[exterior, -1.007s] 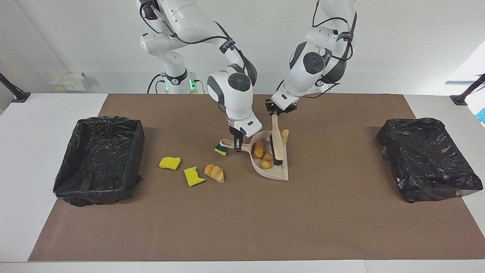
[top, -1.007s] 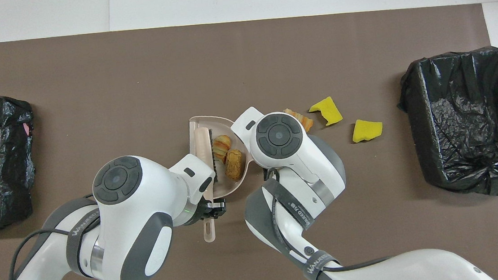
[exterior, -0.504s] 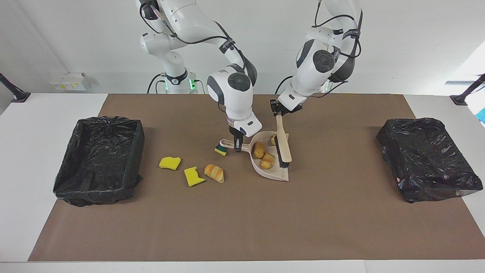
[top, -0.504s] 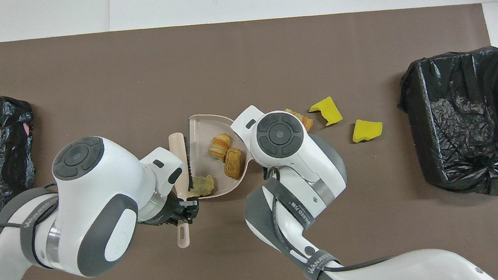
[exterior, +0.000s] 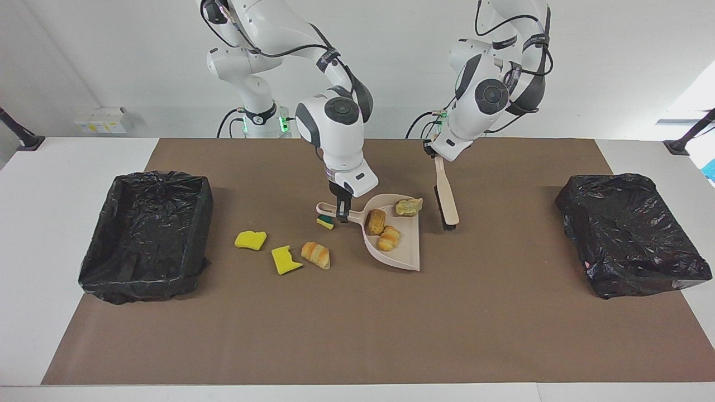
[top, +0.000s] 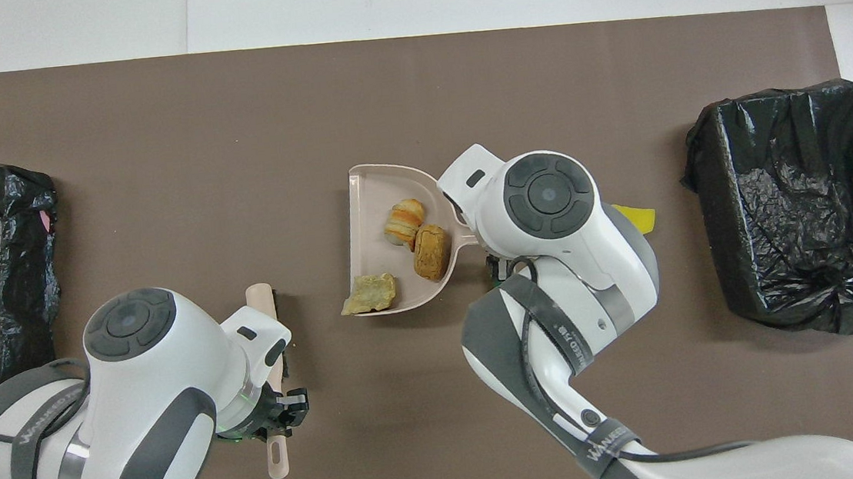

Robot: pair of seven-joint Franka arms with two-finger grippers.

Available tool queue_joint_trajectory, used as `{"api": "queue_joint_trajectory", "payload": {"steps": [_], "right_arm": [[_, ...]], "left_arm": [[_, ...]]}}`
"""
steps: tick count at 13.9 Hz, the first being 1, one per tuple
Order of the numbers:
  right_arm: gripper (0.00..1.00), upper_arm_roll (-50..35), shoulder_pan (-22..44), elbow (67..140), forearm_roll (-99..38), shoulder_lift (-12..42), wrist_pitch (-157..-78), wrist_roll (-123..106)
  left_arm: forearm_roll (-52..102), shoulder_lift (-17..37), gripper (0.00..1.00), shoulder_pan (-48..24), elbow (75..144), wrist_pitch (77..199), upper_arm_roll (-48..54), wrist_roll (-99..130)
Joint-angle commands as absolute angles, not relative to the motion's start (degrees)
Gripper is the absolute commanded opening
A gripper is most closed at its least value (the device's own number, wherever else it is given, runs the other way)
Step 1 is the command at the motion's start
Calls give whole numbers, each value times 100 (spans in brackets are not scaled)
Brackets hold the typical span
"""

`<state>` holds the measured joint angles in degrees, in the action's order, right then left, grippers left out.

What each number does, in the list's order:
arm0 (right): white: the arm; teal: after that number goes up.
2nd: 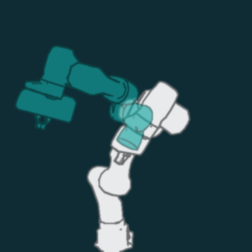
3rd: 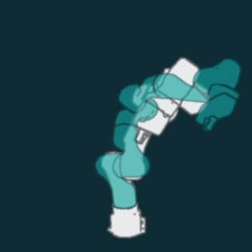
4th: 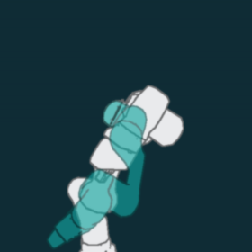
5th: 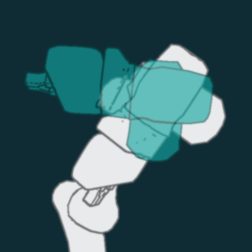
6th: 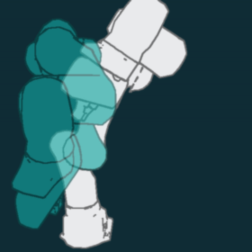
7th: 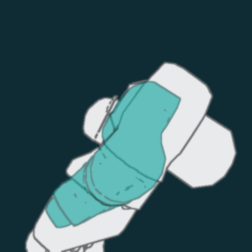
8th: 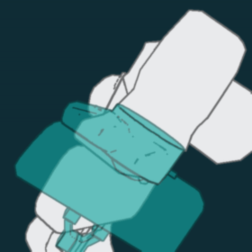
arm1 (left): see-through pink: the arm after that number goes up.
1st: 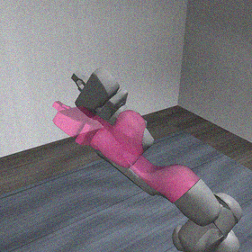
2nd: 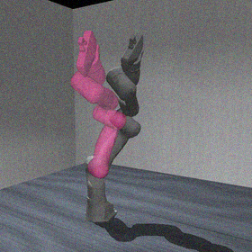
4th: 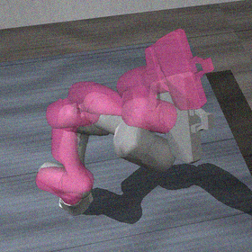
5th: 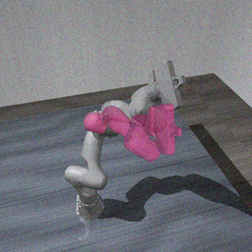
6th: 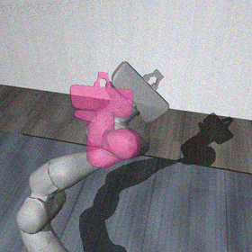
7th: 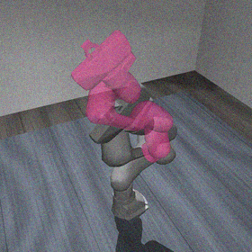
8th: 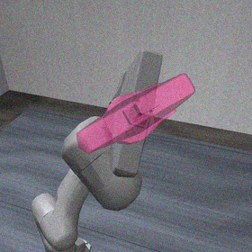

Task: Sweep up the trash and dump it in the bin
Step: 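Carry the loaded dustpan with the right gripper toward the nearby bin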

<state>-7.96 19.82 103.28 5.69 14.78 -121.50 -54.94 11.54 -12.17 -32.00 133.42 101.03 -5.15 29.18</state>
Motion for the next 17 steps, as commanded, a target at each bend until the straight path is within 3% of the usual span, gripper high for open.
{"api": "queue_joint_trajectory", "payload": {"steps": [1,5,8,13,17], "right_arm": [[0,-853,1549,10371,431,1161,-11910,-6176],[0,-853,802,10292,185,818,-11330,-7319],[0,-809,221,10109,202,476,-10866,-7646],[0,-791,-1201,9669,272,501,-10529,-8655],[0,-747,-2064,9659,447,536,-10617,-9868]], "left_arm": [[1037,-1906,0,-3278,14122,10677,-169,3234],[1046,-2188,0,-3462,14370,10819,649,3716],[1116,-2180,0,-4541,14747,11512,712,4656],[1687,-2118,0,-5272,14958,12268,712,4693],[1723,-2074,0,-5291,15152,12436,703,4676]]}}
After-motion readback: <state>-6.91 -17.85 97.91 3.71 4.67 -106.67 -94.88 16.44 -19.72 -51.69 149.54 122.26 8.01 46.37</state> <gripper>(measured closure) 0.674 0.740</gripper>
